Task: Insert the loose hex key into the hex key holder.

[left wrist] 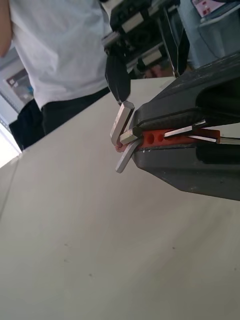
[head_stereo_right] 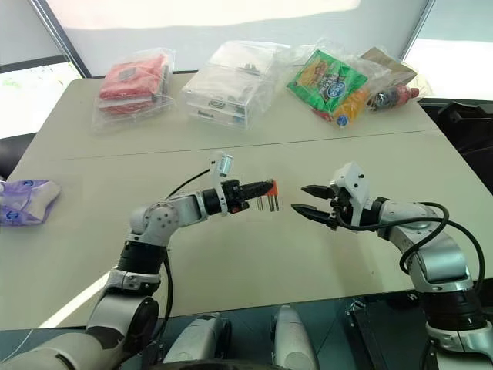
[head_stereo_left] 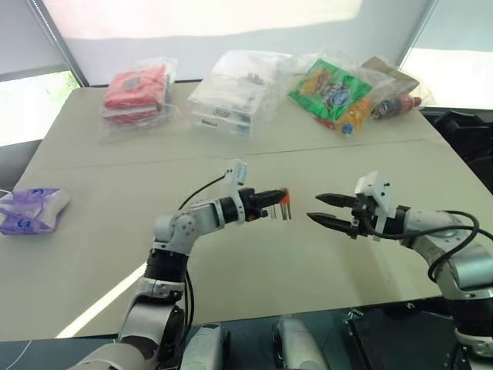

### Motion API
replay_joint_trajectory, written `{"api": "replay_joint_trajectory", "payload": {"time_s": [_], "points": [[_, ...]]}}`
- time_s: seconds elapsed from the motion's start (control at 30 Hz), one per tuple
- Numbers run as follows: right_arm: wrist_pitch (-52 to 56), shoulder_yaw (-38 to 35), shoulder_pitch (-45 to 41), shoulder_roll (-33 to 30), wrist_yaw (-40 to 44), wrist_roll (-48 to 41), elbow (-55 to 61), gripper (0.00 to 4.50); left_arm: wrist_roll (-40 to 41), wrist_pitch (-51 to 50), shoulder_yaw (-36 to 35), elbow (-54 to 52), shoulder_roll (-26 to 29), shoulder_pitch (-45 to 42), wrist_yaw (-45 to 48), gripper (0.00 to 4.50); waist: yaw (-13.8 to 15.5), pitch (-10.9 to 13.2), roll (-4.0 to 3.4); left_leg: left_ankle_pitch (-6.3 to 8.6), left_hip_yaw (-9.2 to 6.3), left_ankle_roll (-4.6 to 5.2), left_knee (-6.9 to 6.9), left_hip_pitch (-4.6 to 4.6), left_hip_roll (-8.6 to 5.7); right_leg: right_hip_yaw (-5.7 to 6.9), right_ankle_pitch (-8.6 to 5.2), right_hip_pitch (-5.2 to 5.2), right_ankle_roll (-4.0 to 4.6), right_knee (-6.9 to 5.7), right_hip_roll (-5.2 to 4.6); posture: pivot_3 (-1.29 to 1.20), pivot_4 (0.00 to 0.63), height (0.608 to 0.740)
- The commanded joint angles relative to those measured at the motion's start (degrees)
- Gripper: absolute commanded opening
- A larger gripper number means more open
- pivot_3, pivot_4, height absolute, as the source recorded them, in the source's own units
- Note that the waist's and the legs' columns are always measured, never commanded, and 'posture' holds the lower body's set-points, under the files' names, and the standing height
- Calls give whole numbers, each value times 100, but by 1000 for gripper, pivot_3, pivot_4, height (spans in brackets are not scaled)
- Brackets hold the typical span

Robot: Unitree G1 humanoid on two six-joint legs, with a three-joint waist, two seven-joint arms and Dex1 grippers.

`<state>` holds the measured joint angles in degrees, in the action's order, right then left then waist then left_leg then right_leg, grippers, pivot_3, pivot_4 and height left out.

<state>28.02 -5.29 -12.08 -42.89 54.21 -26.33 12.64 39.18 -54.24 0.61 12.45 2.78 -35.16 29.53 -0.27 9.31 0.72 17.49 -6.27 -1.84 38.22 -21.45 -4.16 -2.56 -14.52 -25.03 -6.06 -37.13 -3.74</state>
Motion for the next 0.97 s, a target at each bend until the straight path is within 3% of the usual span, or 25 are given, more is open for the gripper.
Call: {"api": "replay_joint_trajectory", "payload": {"time_s": [0.03,0.07,0.17,0.37,0.5,0.6,0.83,0.97], "points": [[-127,-222,48,-75,-80,18,194,2606,-157,24,-76,191,-14,-145,-122,0,5,0,0,0,0,0,0,0,0,0,0,0,0,0,0,0,150,740],[-140,-221,63,-67,-102,35,204,2606,-221,26,-64,245,15,-135,-128,0,4,0,0,0,0,0,0,0,0,0,0,0,0,0,0,0,150,740],[-202,-174,90,-52,-141,96,194,2671,-366,30,-4,249,134,-75,-89,1256,-3,0,0,0,1,0,-1,2,0,-1,0,0,0,0,0,0,150,740],[-251,-50,-107,-65,-29,170,27,2671,-888,387,389,-425,859,34,253,4382,-28,-1,-1,-1,0,-2,-1,3,1,-2,0,0,0,-1,1,0,150,740],[-286,33,-273,-180,237,199,-103,2671,-1618,1459,1009,-937,1550,107,843,4453,-24,-2,-4,-2,1,-3,-9,6,3,-3,0,-1,0,-2,2,0,150,740],[-349,176,-495,-354,514,313,-225,2671,-1788,1796,1038,-1325,1974,58,1178,4453,-1,-1,-2,-2,1,-3,-4,-1,0,-3,0,-1,0,5,-2,0,150,740],[-853,552,-1156,-978,1306,767,-705,2671,-1722,2047,808,-2368,3267,298,2173,4453,-29,-1,-4,0,1,-1,-8,2,1,-1,0,0,0,8,-2,0,150,740],[-938,576,-1503,-1148,1562,819,-751,2671,-1158,1692,110,-2964,3891,714,2512,4453,-47,2,-4,12,2,22,-9,-1,5,-3,0,-5,1,5,-6,0,150,740]]}}
